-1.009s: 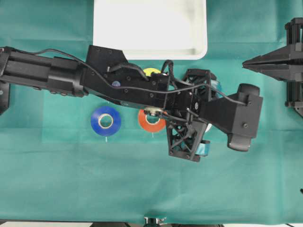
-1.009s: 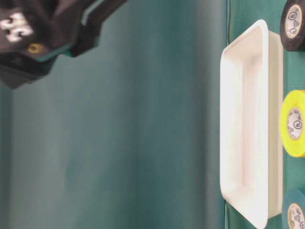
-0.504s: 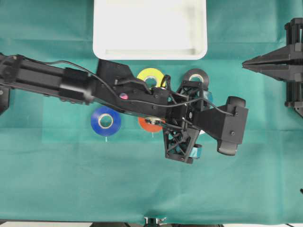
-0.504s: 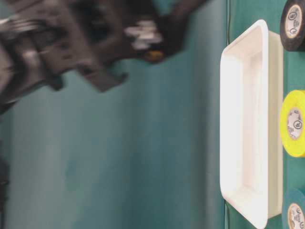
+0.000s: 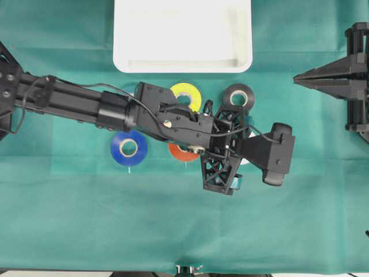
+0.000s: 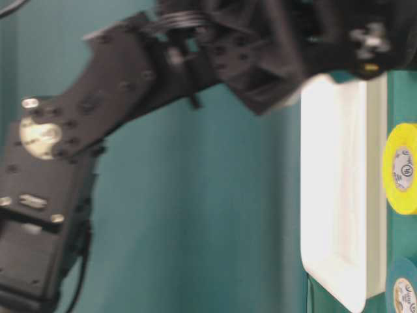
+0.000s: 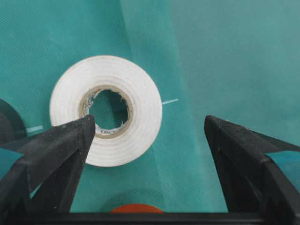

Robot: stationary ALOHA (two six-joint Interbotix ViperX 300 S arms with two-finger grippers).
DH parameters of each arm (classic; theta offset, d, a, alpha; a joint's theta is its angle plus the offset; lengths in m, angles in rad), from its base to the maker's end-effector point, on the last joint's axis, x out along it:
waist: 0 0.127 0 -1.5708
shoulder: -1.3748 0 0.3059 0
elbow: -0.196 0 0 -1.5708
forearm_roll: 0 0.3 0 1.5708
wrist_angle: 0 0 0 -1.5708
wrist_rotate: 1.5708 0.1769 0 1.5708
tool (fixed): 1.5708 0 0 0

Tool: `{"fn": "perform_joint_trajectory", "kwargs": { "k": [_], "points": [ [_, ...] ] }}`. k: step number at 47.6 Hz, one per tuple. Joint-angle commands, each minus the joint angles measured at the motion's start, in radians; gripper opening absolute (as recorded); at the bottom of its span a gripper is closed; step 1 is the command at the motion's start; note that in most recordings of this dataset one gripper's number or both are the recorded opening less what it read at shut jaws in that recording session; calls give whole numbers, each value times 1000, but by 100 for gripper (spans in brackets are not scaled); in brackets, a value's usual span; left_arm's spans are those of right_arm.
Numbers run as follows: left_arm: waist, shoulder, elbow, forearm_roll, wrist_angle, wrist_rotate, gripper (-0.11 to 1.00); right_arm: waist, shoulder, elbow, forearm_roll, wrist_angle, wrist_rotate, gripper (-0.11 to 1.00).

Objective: Place the tape from the fixed location into the white case.
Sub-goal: 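Lower the open left gripper around the white tape roll's hole, then close the left gripper fingers inside the white roll's core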

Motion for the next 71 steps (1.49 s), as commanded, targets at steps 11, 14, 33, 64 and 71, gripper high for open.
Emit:
{"fn": "perform_joint_trajectory", "kwargs": {
  "k": [11,14,33,64,71],
  "points": [
    [8,17,-5,2,-28,2,97,0,9,-28,-2,-5,-2,0],
    [8,28,-8,3,-31,2,97,0,9,-28,-2,-5,-2,0],
    [8,71,-8,2,-40,0,97,0,14,-26,-2,-5,-2,0],
    [6,77,-5,2,-20,-2,85,-2,14,-26,0,-5,-2,0],
    [3,77,-12,3,-14,6,46,-2,14,-28,0,-5,-2,0]
  ]
}}
